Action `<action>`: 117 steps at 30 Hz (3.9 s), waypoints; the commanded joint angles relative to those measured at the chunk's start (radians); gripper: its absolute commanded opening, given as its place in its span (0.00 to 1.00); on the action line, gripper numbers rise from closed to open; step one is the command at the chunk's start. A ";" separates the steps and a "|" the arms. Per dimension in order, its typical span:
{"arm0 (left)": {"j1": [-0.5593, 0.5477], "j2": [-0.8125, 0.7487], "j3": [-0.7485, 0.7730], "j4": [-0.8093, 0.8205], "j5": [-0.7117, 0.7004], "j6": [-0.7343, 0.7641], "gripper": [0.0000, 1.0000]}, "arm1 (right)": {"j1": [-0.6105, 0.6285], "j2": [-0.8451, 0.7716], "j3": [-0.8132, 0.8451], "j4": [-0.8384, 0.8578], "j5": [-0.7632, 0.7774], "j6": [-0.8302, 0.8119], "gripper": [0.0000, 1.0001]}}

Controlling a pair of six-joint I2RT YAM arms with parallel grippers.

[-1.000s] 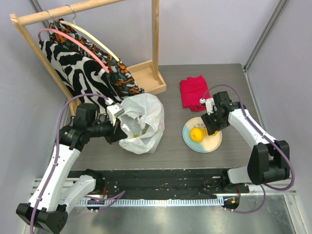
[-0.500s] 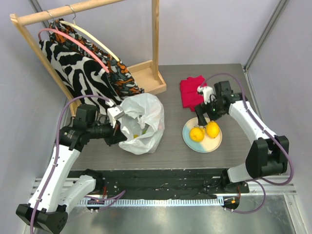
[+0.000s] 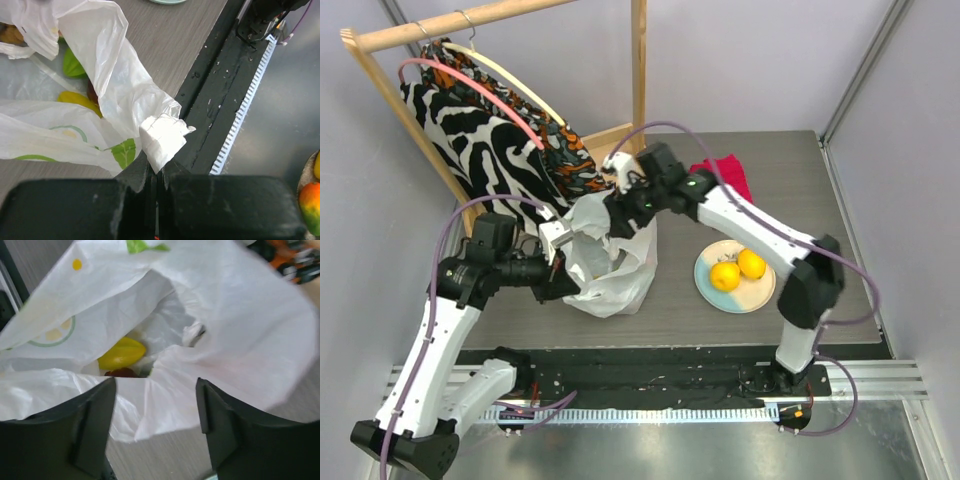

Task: Take the fake fruits out of the plastic bag

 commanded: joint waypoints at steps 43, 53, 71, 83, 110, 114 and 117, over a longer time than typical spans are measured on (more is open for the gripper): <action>0.069 -0.026 0.152 -0.358 -0.237 0.324 0.00 | 0.102 0.101 0.037 0.129 0.162 0.222 0.69; 0.073 0.012 0.089 -0.263 -0.302 0.264 0.00 | 0.168 0.264 0.068 0.106 0.185 0.144 0.60; 0.073 0.009 0.085 -0.266 -0.305 0.262 0.00 | 0.260 0.380 0.215 0.118 0.152 0.101 0.88; 0.073 0.019 0.102 -0.264 -0.309 0.259 0.00 | 0.289 0.362 0.301 0.106 0.338 0.176 0.89; 0.150 0.028 0.217 -0.191 -0.220 0.092 0.00 | 0.256 0.416 0.255 0.112 0.091 0.274 0.94; 0.161 0.043 0.216 -0.203 -0.196 0.094 0.00 | 0.257 0.517 0.333 0.121 0.039 0.309 0.97; 0.165 0.051 0.222 -0.211 -0.182 0.092 0.00 | 0.263 0.568 0.370 0.123 0.039 0.323 0.97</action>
